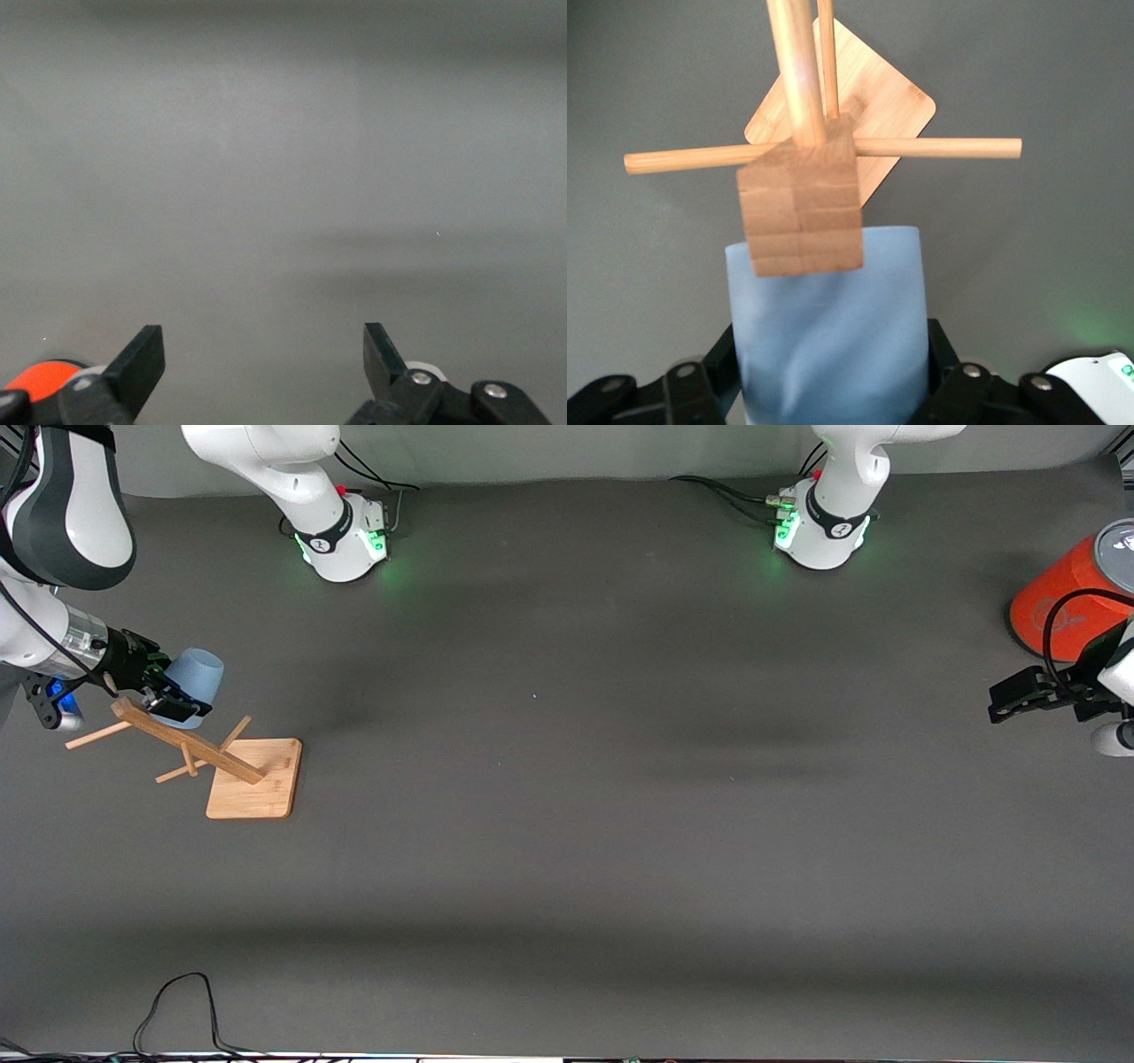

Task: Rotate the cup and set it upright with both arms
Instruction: 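Close the right gripper on the blue cup hanging on the peg, then pull the blue cup off the peg and carry it to mid-table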

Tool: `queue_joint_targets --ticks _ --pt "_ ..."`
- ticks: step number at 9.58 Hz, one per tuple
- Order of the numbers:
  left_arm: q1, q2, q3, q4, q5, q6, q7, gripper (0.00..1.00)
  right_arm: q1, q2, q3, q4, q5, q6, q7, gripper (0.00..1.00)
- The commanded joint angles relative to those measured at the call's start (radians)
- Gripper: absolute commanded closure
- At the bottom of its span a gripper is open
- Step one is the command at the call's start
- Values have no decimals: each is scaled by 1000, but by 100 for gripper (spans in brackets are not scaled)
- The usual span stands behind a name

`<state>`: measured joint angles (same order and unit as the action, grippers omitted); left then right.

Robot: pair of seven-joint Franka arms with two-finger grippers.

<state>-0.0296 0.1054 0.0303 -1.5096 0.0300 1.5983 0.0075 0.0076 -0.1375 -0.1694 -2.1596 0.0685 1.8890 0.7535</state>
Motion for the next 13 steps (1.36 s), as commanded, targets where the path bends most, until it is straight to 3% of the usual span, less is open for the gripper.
queue_joint_targets --ticks 1,4,6,8,11,13 --pt "-10 3 3 20 10 -24 -1 0 6 -27 -5 -20 10 18 12 44" --pt "-10 2 3 20 10 -26 -1 0 12 -46 -4 -8 10 -20 24 45" --pt "-10 3 3 20 10 -24 -3 0 17 -101 11 38 8 -129 62 45" --pt "-10 3 3 20 10 -24 -3 0 32 -167 71 43 8 -201 151 45" --pt "-10 2 3 20 10 -26 -3 0 214 -214 96 61 11 -245 431 45" --pt "-10 2 3 19 10 -24 -3 0 393 -151 96 122 63 -231 711 45"
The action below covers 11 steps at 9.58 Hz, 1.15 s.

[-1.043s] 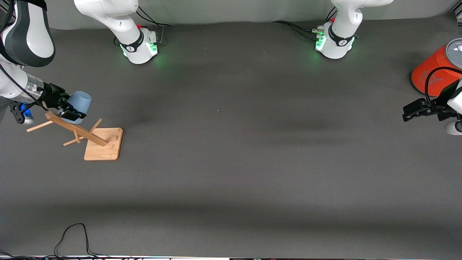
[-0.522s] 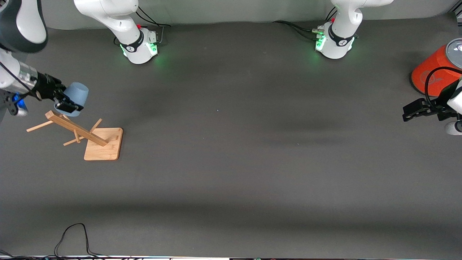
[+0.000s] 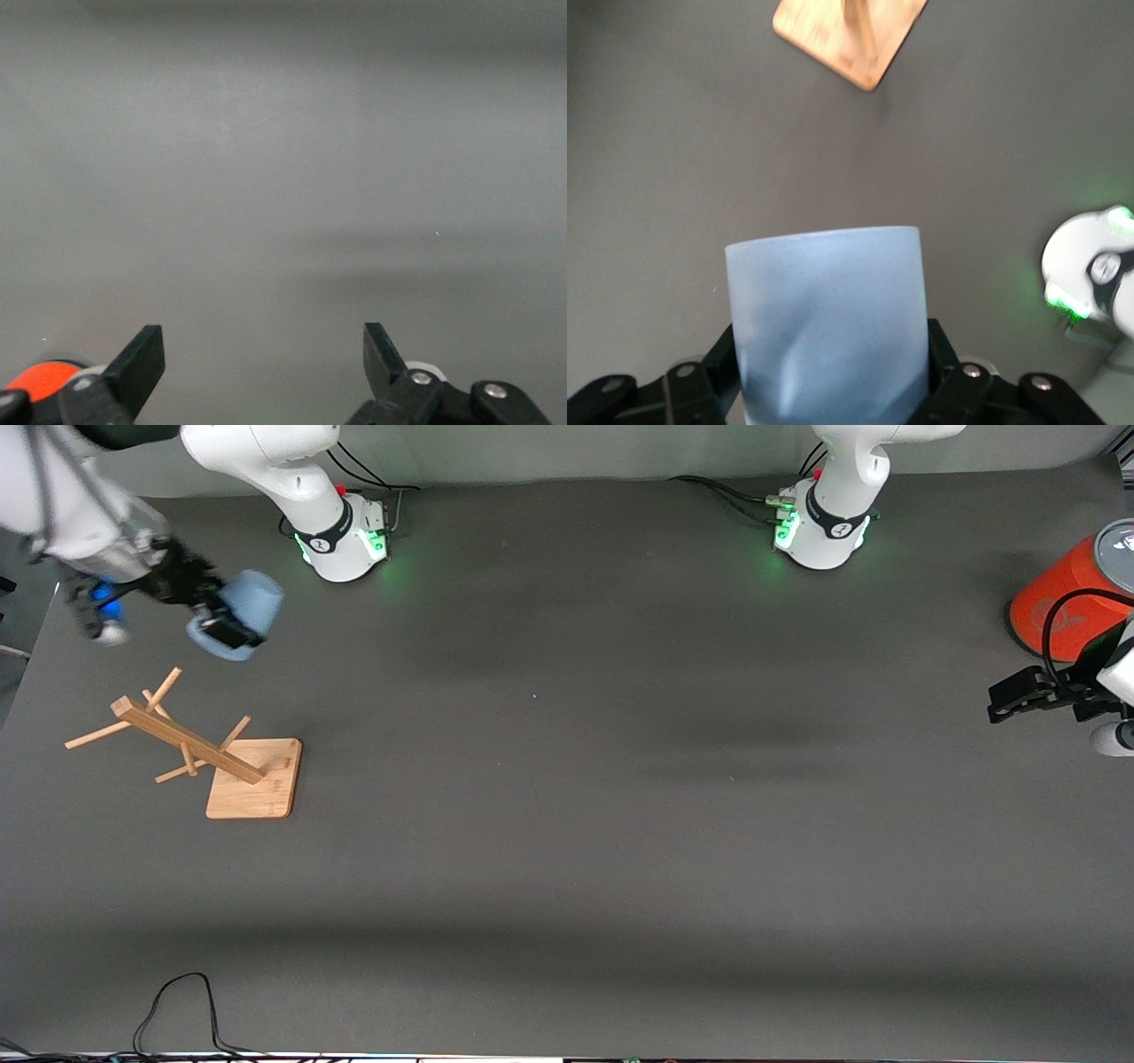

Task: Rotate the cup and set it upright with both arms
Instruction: 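Pull the blue cup off the peg and carry it to mid-table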

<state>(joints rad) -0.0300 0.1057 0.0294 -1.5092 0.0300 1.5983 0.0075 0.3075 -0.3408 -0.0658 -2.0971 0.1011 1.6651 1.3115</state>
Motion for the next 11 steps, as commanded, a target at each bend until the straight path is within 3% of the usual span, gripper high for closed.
queue_joint_targets --ticks 1,5,11 --pt "-10 3 4 20 10 -24 -3 0 178 128 -8 131 43 -2 298 45" --pt "-10 3 4 20 10 -24 -3 0 422 521 -9 492 29 22 737 45" --pt "-11 3 4 18 10 -32 -4 0 611 945 -9 799 -78 111 1200 46"
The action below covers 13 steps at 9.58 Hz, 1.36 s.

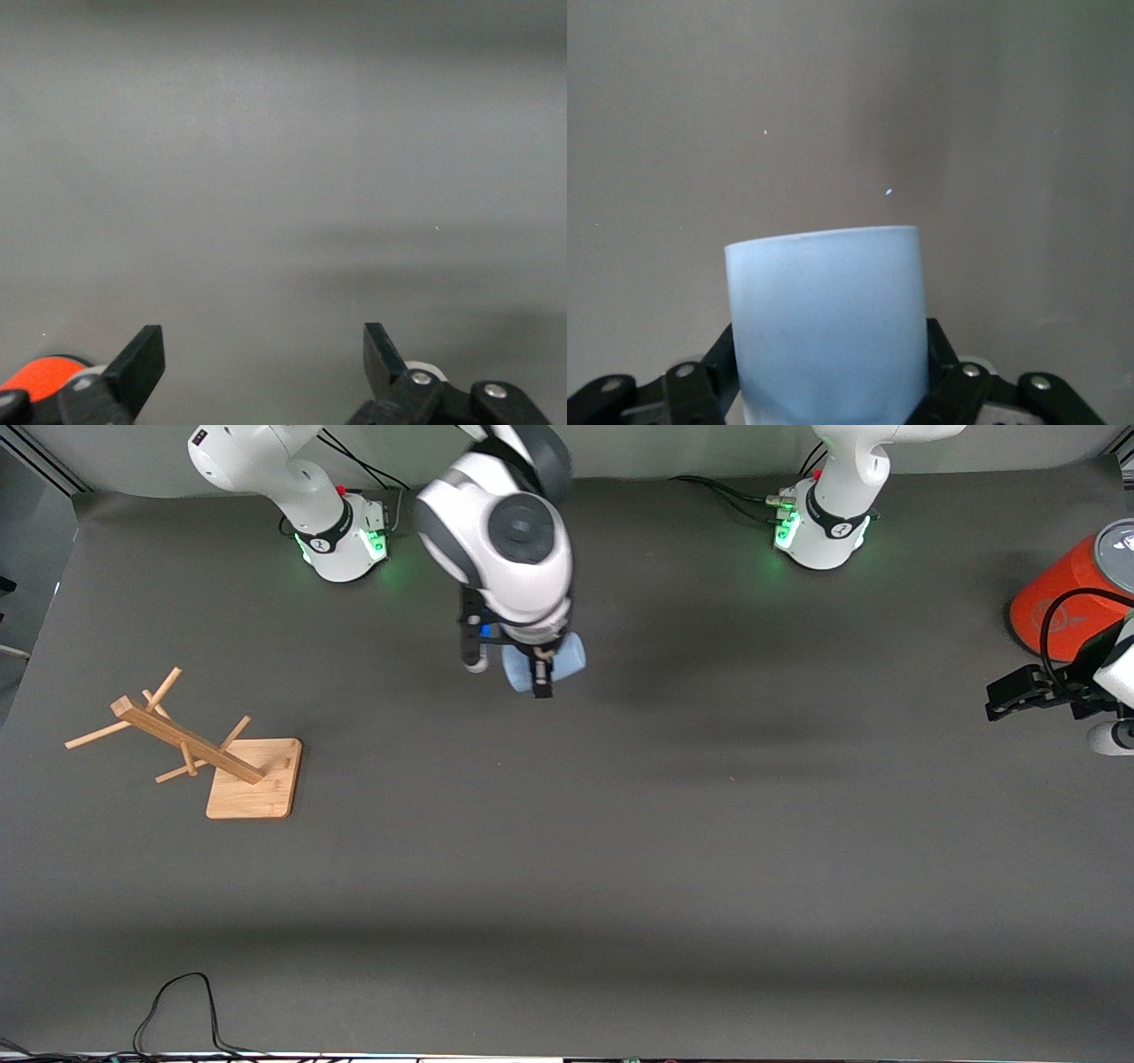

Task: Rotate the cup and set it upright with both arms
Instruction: 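Pull the blue cup off the peg and carry it to mid-table, then lower the blue cup onto the table with the right gripper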

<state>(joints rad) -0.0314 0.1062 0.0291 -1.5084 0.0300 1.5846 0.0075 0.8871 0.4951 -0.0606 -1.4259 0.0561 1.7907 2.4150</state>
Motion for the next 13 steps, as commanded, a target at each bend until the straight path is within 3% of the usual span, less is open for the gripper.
queue_joint_targets --ticks 1,7,11,12,13 --pt "-10 3 5 17 10 -18 -6 0 50 170 -16 174 -35 15 149 46" --pt "-12 1 3 19 8 -20 -9 0 128 480 -21 350 -154 124 398 45" --pt "-12 1 3 19 8 -18 -9 0 147 536 -22 375 -156 125 434 45" --pt "-12 1 3 19 8 -20 -11 0 147 539 -22 375 -156 128 447 42" --pt "-12 1 3 19 8 -20 -11 0 147 542 -22 374 -156 134 455 25"
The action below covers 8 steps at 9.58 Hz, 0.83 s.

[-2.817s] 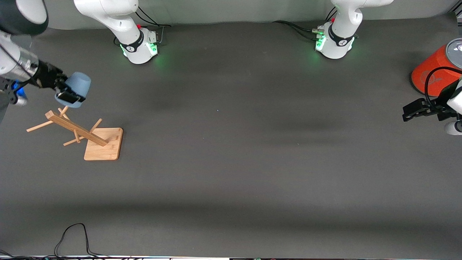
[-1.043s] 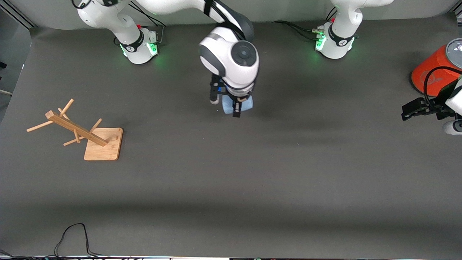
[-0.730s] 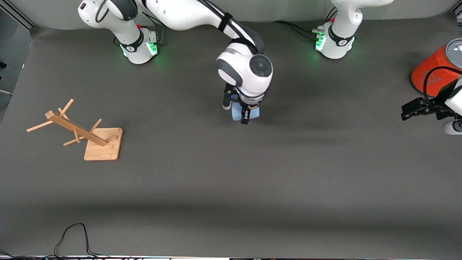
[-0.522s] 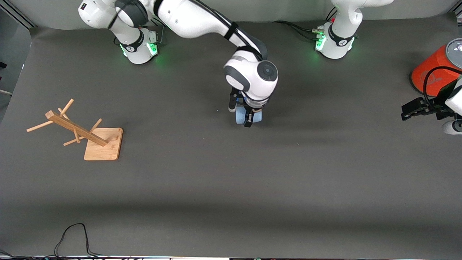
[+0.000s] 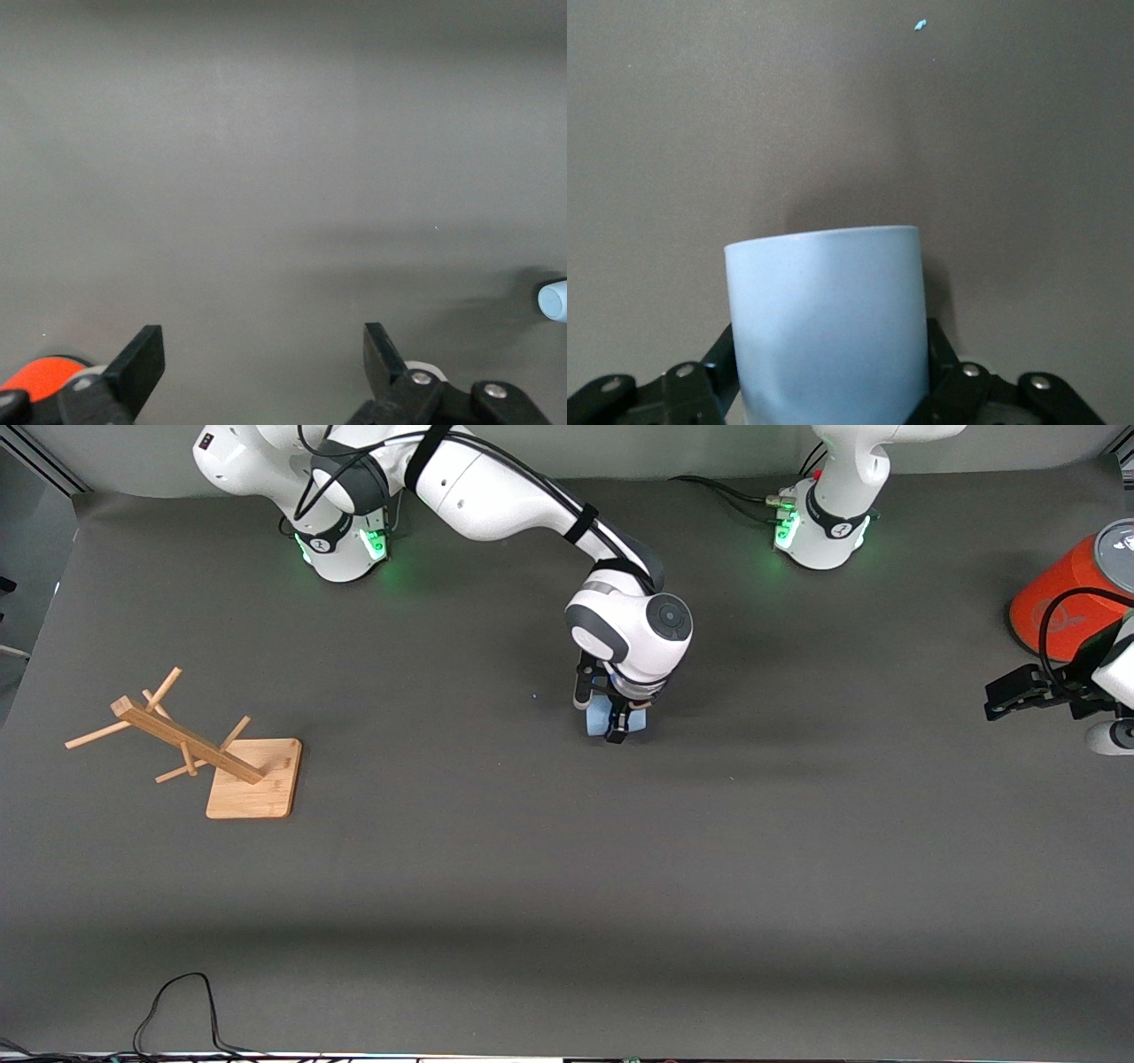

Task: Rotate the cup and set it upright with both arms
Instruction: 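Lower the blue cup onto the table with the right gripper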

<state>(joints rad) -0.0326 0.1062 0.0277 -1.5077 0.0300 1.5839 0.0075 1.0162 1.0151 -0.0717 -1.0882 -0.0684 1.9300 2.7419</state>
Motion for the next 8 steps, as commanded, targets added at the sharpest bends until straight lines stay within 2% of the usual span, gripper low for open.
queue_joint_targets --ticks 1,5,7,8 --pt "-10 1 3 18 8 -19 -11 0 18 23 -11 36 -31 -5 136 0" --pt "-12 1 -6 18 8 -18 -14 0 15 22 -11 39 -31 -5 136 0" --pt "-10 1 -11 18 8 -16 -15 0 12 -28 -7 31 -25 -23 128 0" --pt "-9 1 -11 18 8 -16 -12 0 2 -65 -3 30 -18 -75 125 0"
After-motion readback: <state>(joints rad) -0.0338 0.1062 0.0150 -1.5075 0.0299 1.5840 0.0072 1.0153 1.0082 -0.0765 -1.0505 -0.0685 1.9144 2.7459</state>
